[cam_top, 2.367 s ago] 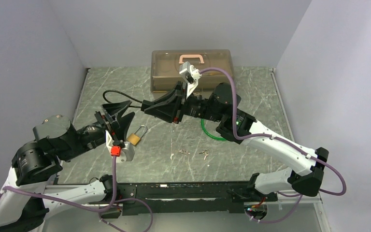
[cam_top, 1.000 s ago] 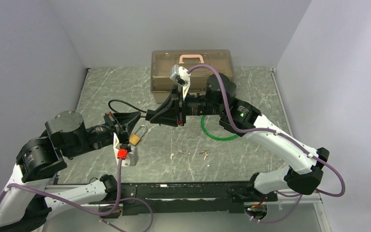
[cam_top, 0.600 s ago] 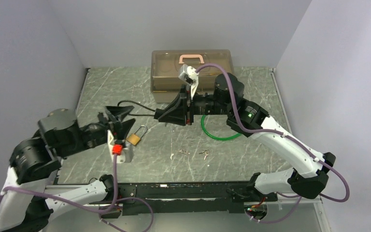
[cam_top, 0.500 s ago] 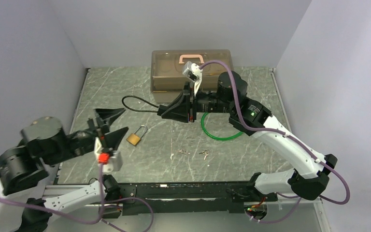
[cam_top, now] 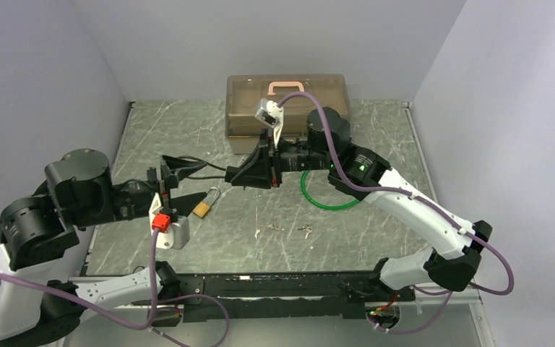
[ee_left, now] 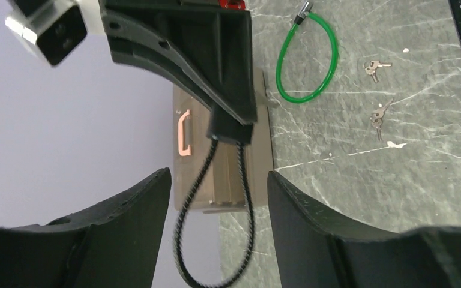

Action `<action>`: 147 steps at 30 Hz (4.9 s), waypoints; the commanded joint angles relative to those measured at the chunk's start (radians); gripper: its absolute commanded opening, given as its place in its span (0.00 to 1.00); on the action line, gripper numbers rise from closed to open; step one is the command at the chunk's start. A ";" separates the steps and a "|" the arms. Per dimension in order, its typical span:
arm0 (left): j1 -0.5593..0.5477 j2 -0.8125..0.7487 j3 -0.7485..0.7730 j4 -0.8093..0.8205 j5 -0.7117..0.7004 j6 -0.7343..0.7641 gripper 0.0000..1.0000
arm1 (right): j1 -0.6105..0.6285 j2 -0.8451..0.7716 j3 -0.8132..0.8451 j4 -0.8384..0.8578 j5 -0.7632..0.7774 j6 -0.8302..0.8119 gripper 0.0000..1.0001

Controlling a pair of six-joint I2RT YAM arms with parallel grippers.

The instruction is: Unlock with the key

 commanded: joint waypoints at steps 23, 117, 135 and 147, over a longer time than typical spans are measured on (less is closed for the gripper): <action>-0.112 0.046 -0.088 0.104 -0.233 0.147 0.31 | 0.059 0.010 0.080 0.053 -0.017 0.017 0.00; -0.170 0.055 -0.010 -0.113 -0.255 0.248 0.00 | 0.140 0.390 0.698 -0.639 -0.041 -0.417 0.57; -0.217 0.059 -0.027 -0.110 -0.295 0.269 0.00 | 0.142 0.399 0.656 -0.620 -0.021 -0.420 0.00; -0.240 0.076 -0.023 -0.195 -0.143 0.174 0.00 | 0.096 0.162 0.216 0.022 0.106 -0.200 0.00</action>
